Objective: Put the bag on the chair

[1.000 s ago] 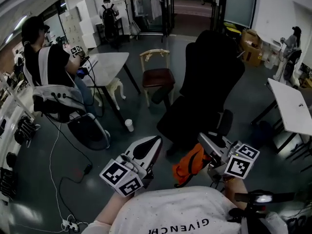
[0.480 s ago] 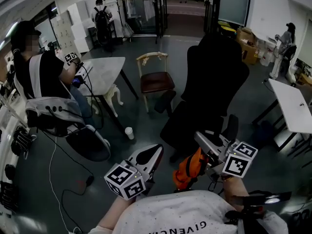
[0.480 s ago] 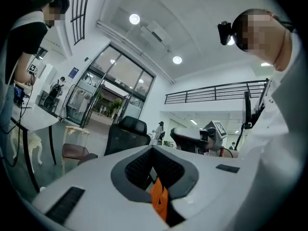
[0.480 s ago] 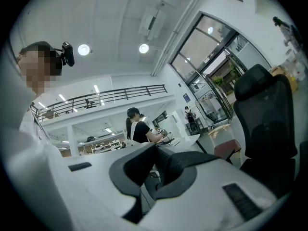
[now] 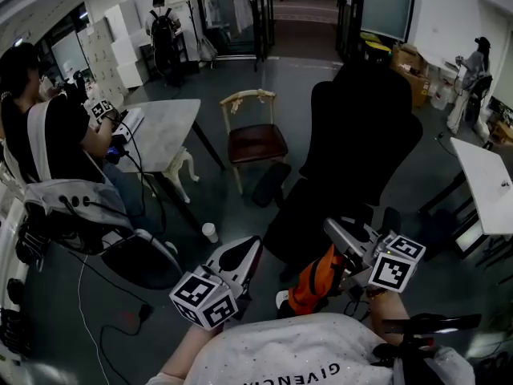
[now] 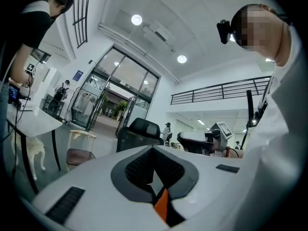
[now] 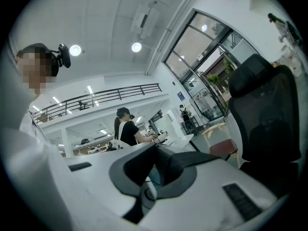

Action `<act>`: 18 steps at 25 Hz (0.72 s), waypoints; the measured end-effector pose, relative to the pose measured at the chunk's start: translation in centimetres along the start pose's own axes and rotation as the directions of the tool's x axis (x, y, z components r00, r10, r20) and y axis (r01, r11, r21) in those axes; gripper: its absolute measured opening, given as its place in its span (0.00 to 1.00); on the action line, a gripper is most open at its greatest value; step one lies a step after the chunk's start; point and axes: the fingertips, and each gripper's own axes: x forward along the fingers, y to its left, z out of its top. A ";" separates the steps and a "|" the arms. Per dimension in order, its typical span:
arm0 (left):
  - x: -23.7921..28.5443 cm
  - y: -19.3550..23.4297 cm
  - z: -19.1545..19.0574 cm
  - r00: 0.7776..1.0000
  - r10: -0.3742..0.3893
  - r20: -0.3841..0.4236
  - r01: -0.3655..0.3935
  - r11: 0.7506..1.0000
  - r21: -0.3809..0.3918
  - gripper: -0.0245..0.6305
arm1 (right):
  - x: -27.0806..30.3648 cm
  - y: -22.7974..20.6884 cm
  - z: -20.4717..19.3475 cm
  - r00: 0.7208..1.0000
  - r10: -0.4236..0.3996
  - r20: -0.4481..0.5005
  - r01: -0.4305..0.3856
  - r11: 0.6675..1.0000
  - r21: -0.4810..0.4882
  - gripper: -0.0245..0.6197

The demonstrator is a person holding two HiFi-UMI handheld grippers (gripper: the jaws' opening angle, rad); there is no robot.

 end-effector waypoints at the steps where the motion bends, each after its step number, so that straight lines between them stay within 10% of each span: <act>1: 1.2 1.1 0.4 1.000 0.002 0.003 -0.002 1.000 -0.007 0.04 | 1.0 -1.2 0.7 1.000 0.007 -0.003 -0.007 1.000 0.000 0.04; 10: 12.0 8.5 5.3 0.995 -0.022 0.095 0.021 1.000 0.015 0.04 | 8.5 -10.5 3.7 0.996 0.052 -0.072 -0.054 0.998 -0.032 0.04; 18: 17.1 13.3 3.5 0.999 0.038 0.016 -0.038 0.999 -0.026 0.04 | 11.8 -18.0 6.3 0.998 0.012 -0.069 -0.015 0.999 -0.051 0.04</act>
